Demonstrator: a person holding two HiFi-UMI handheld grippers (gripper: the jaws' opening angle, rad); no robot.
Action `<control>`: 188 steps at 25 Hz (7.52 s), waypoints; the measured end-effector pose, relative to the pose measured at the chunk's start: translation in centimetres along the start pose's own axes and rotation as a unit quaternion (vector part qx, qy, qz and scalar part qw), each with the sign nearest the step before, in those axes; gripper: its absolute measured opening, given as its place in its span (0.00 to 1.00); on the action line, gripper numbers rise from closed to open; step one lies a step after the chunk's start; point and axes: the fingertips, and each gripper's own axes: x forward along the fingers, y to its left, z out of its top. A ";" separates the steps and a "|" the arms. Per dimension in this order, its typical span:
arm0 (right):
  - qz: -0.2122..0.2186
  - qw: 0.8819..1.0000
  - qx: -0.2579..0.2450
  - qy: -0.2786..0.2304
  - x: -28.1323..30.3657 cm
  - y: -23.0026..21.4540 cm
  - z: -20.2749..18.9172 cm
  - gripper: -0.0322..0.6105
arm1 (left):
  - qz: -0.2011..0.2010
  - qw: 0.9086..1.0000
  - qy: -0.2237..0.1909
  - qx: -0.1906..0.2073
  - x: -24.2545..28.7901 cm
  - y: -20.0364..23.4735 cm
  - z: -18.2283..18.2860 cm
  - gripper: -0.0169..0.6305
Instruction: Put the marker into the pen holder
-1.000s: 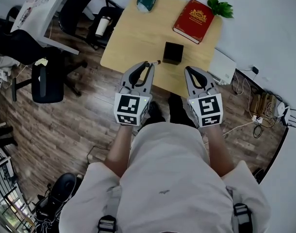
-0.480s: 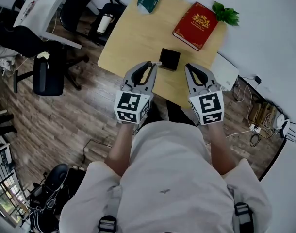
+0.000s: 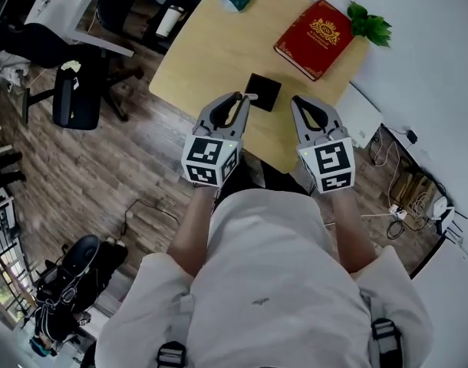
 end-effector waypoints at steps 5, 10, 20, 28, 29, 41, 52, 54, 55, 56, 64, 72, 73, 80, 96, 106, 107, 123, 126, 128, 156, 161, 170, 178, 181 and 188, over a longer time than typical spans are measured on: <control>0.020 1.000 -0.010 0.008 0.7 -1.0 -1.1 0.05 | 0.018 1.000 0.011 -0.014 1.2 -0.3 -1.3 0.12; 0.043 0.999 -0.011 0.009 1.1 -1.3 -1.2 0.05 | 0.027 0.999 0.020 -0.019 2.5 -0.8 -2.1 0.12; 0.065 0.997 -0.022 0.020 1.6 -1.9 -2.6 0.05 | 0.041 0.998 0.030 -0.027 4.3 -1.1 -3.7 0.12; 0.072 0.997 -0.023 0.024 1.9 -1.3 -3.0 0.05 | 0.045 0.998 0.040 -0.035 5.0 -1.1 -5.1 0.12; 0.073 0.997 -0.023 0.024 1.9 -1.2 -3.0 0.05 | 0.045 0.997 0.042 -0.036 5.1 -1.1 -5.3 0.12; 0.082 0.996 -0.017 0.033 2.9 -0.9 -3.5 0.05 | 0.043 0.996 0.072 -0.037 6.6 -0.4 -7.5 0.12; 0.085 0.996 -0.017 0.036 3.2 -0.7 -3.4 0.05 | 0.034 0.995 0.093 -0.016 7.8 -0.4 -8.2 0.13; 0.086 0.995 -0.017 0.036 3.2 -0.6 -3.5 0.05 | 0.032 0.995 0.097 -0.013 7.9 -0.4 -8.4 0.13; 0.087 0.995 -0.017 0.037 3.3 -0.5 -3.5 0.05 | 0.032 0.994 0.099 -0.011 8.0 -0.4 -8.4 0.13; 0.088 0.995 -0.017 0.038 3.3 -0.4 -3.6 0.05 | 0.031 0.994 0.101 -0.009 8.1 -0.4 -8.5 0.13; 0.092 0.995 -0.017 0.036 3.4 0.1 -3.6 0.05 | 0.030 0.993 0.112 0.003 8.1 -0.4 -9.1 0.13; 0.091 0.995 -0.015 0.037 3.1 -0.1 -3.7 0.05 | 0.031 0.992 0.124 0.012 8.2 -0.4 -9.7 0.13; 0.090 0.995 -0.015 0.037 3.1 -0.1 -3.7 0.05 | 0.031 0.992 0.125 0.012 8.2 -0.4 -9.7 0.13; 0.090 0.995 -0.013 0.037 3.1 -0.2 -3.8 0.05 | 0.034 0.991 0.124 0.022 8.4 -0.3 -9.6 0.13; 0.092 0.995 -0.018 0.025 2.8 -0.1 -3.0 0.05 | 0.042 0.992 0.112 0.040 7.7 -0.5 -8.2 0.14; 0.093 0.995 -0.024 0.013 1.9 0.7 -2.5 0.05 | 0.049 0.993 0.092 0.050 6.2 -1.0 -6.7 0.14; 0.092 0.995 -0.024 0.012 1.8 0.9 -2.4 0.05 | 0.049 0.993 0.091 0.051 5.9 -1.1 -6.6 0.14; 0.038 0.999 -0.021 -0.004 -0.8 5.3 -0.2 0.05 | 0.009 0.995 0.065 0.071 0.0 -1.1 -5.7 0.14; 0.019 1.000 -0.017 -0.007 -1.4 6.3 0.1 0.05 | -0.006 0.995 0.063 0.077 -1.5 -1.1 -5.8 0.14; 0.006 1.000 -0.015 -0.009 -1.9 7.0 0.2 0.05 | -0.016 0.995 0.061 0.080 -2.6 -1.2 -5.9 0.14; -0.100 0.994 -0.005 -0.035 -8.0 16.9 0.5 0.05 | -0.102 0.988 -0.017 0.117 -15.8 -3.1 -4.2 0.08; -0.107 0.993 -0.005 -0.045 -8.9 18.0 0.5 0.05 | -0.110 0.986 -0.030 0.119 -17.5 -3.9 -3.8 0.06; -0.115 0.991 -0.008 -0.064 -10.4 18.9 1.2 0.05 | -0.118 0.985 -0.043 0.119 -18.9 -4.9 -3.7 0.05; -0.119 0.991 -0.020 -0.065 -11.3 19.7 1.2 0.05 | -0.119 0.985 -0.050 0.116 -19.9 -5.7 -3.7 0.05; -0.121 0.990 -0.018 -0.067 -11.7 19.9 1.1 0.05 | -0.120 0.985 -0.051 0.116 -20.3 -5.9 -3.8 0.05; -0.122 0.990 -0.015 -0.072 -12.2 19.9 0.9 0.05 | -0.119 0.985 -0.054 0.114 -20.6 -6.3 -3.8 0.05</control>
